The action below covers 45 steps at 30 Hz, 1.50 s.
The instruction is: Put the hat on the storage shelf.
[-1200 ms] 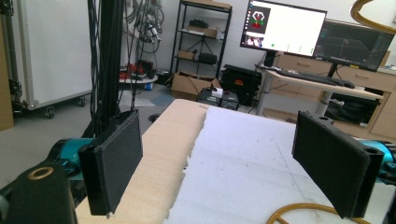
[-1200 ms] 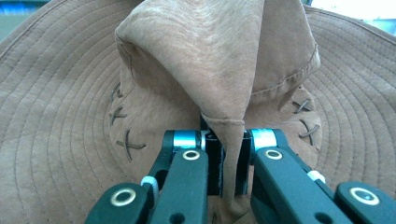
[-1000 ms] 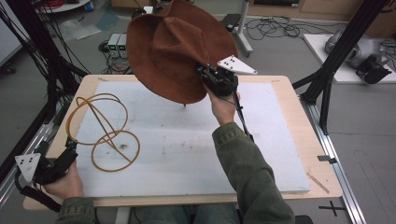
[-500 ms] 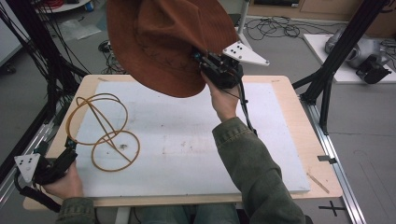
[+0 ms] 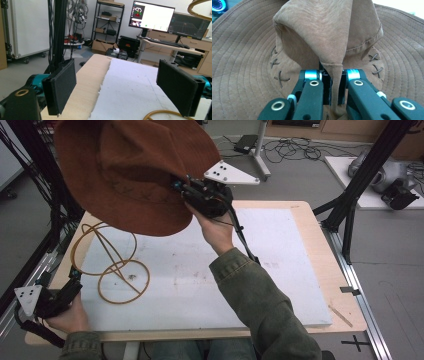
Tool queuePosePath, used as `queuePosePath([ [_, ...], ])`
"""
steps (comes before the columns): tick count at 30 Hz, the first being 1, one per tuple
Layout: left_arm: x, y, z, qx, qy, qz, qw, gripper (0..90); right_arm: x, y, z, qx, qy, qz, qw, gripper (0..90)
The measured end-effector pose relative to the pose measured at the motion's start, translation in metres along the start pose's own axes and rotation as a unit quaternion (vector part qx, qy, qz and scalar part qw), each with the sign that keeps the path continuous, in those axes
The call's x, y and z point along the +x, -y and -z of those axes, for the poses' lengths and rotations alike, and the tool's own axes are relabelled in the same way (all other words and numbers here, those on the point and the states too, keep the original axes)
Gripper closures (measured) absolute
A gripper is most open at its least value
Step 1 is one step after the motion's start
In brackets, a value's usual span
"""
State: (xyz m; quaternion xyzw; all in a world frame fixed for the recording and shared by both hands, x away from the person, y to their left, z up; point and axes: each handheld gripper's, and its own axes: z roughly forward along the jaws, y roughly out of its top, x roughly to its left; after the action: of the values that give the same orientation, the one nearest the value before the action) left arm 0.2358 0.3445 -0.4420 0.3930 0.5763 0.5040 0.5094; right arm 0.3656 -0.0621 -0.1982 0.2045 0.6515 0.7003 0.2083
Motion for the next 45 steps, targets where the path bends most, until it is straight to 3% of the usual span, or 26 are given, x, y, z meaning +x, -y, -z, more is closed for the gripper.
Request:
queuePosePath([
  [2,0.001,0.0,0.0,0.001,0.0,-0.001,1.0,16.4,0.014,0.0,-0.01,0.004,-0.021,0.001,0.9998,88.8],
  [9,0.0,0.0,0.0,-0.001,0.001,-0.002,1.0,16.4,0.039,0.0,-0.028,0.021,-0.059,0.004,0.9981,88.6],
  [13,-0.002,-0.001,0.001,-0.006,0.002,-0.018,0.9998,16.5,0.053,0.004,-0.037,0.042,-0.074,0.003,0.9964,88.4],
  [29,-0.005,-0.001,0.001,-0.009,0.007,-0.035,0.9993,17.5,0.073,0.015,-0.056,0.107,-0.106,-0.005,0.9886,88.7],
  [36,-0.003,-0.001,0.001,-0.009,0.006,-0.031,0.9995,17.1,0.082,0.03,-0.069,0.165,-0.123,-0.017,0.9785,88.6],
  [37,-0.003,-0.001,0.001,-0.009,0.006,-0.031,0.9995,17.1,0.082,0.03,-0.069,0.165,-0.123,-0.017,0.9785,88.6],
  [38,-0.003,-0.001,0.001,-0.009,0.006,-0.031,0.9994,17.1,0.083,0.037,-0.07,0.177,-0.129,-0.029,0.9752,88.6],
  [41,-0.003,-0.001,0.001,-0.009,0.007,-0.031,0.9995,17.1,0.082,0.043,-0.073,0.193,-0.131,-0.044,0.9714,88.6],
  [45,-0.003,-0.001,0.001,-0.009,0.006,-0.033,0.9994,17.1,0.083,0.05,-0.074,0.201,-0.137,-0.043,0.9691,88.2],
])
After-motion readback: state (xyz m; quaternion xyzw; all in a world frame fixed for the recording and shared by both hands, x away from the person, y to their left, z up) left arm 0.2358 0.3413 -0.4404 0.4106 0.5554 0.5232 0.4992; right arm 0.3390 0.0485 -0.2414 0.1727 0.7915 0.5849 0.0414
